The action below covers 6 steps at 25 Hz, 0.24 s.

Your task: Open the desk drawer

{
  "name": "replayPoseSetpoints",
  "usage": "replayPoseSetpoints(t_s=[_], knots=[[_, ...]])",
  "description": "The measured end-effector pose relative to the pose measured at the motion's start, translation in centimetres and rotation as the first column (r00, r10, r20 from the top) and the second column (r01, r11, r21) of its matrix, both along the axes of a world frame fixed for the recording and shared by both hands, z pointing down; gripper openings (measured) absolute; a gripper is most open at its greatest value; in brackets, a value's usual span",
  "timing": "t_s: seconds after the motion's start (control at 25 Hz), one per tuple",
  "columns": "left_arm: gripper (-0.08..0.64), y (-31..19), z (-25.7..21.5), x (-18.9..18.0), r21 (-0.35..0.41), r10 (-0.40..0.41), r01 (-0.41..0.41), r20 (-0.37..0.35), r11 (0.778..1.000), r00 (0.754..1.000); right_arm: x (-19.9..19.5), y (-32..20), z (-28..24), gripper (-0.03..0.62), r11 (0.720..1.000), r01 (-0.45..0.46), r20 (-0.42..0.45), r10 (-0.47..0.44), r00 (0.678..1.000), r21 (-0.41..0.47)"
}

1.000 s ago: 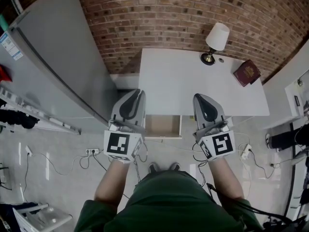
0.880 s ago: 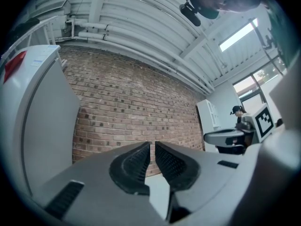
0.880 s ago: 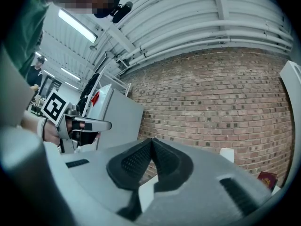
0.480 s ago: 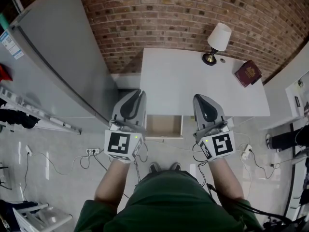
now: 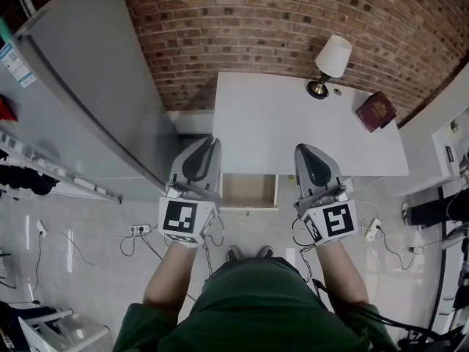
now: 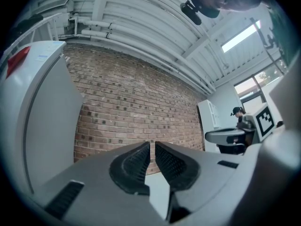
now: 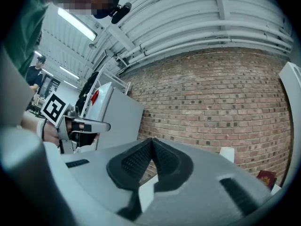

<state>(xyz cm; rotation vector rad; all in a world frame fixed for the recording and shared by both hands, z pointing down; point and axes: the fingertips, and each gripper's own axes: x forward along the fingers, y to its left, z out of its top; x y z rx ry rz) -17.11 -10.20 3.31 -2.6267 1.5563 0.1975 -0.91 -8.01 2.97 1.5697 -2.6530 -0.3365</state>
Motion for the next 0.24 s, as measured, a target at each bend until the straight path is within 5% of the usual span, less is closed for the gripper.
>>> replayPoseSetpoints(t_s=[0.24], knots=[[0.033, 0.11, 0.26, -0.35, -0.001, 0.0, 0.0, -0.005, 1.0, 1.0, -0.35, 0.29, 0.46, -0.002, 1.0, -0.006, 0.0, 0.006, 1.0, -0.002]])
